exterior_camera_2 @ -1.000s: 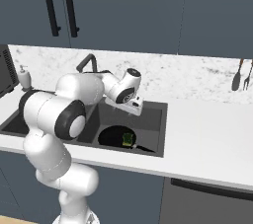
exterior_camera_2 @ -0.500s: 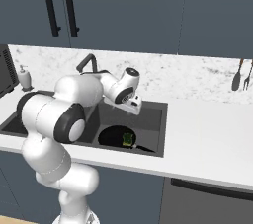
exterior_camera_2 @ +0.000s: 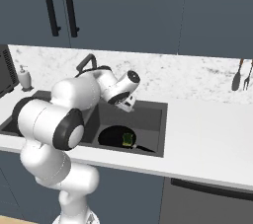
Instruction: Pick the pan and sponge and place them into the sink. Then turn on the water.
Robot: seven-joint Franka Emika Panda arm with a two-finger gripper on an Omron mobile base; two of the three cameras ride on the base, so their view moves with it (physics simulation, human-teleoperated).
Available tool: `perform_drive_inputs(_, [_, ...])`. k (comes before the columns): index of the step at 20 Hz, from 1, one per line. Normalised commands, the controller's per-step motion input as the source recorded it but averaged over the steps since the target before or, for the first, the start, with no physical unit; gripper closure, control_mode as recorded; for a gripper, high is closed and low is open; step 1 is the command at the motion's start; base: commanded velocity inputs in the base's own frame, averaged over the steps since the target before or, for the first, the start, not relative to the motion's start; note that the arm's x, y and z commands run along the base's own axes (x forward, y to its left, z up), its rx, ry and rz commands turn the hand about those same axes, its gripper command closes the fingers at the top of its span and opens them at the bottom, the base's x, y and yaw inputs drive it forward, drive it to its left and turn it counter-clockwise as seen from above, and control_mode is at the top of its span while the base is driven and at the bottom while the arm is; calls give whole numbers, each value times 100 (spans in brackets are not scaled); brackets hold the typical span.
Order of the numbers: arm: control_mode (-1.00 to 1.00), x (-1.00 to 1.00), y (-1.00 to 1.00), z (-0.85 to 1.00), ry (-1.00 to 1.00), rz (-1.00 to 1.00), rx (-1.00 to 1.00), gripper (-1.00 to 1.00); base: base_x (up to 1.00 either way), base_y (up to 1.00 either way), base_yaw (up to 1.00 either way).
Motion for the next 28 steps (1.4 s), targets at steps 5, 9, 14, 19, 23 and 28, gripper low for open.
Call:
perform_drive_inputs(5, [-100,11,38,2,-18,0,22,-100,0,0,0])
perform_drive_inputs(9, [-100,15,18,0,-11,0,11,-100,0,0,0])
perform_drive_inputs(14, [-100,1,0,0,0,0,0,-100,0,0,0])
perform_drive_inputs(19, [-100,18,1,0,1,0,0,-100,0,0,0])
perform_drive_inputs(23, [-100,36,12,0,3,0,0,-100,0,0,0])
perform_drive_inputs(28, [-100,43,9,0,0,0,0,-100,0,0,0])
